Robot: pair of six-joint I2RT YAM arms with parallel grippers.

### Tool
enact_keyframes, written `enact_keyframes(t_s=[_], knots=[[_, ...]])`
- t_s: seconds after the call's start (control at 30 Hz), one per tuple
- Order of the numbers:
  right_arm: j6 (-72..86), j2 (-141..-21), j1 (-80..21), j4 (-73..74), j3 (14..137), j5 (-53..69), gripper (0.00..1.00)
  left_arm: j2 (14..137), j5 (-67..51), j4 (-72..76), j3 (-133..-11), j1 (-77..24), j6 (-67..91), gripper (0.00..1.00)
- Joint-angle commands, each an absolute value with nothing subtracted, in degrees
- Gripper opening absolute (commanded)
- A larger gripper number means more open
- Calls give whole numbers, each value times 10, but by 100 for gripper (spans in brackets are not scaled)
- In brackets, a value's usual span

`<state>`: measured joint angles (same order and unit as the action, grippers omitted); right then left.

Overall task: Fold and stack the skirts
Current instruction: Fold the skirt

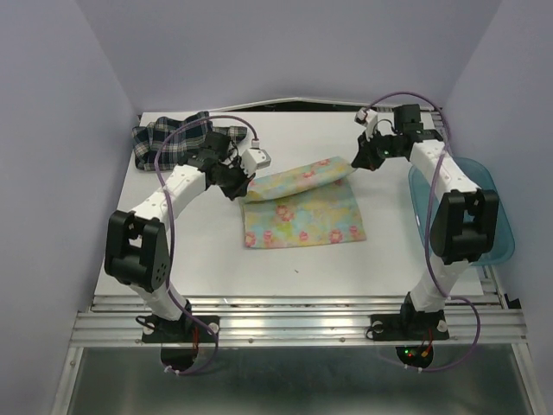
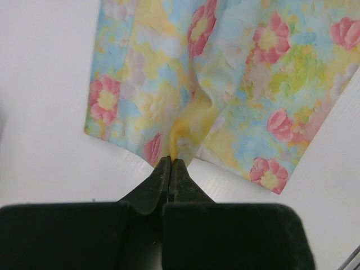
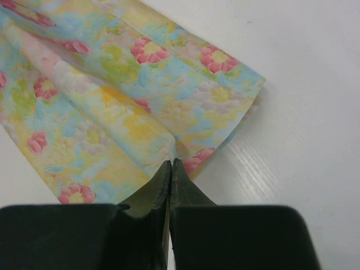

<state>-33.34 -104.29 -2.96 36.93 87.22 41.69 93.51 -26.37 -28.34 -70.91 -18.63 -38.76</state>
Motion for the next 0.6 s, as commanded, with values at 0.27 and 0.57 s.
enact_keyframes(t_s=[0.27, 0.57], knots=[[-463, -915, -25, 437, 836, 396, 1, 828, -273, -403, -722, -206, -451, 0], [-552, -863, -25, 393, 613, 351, 1, 795, -236, -338, -564, -303, -427, 2]])
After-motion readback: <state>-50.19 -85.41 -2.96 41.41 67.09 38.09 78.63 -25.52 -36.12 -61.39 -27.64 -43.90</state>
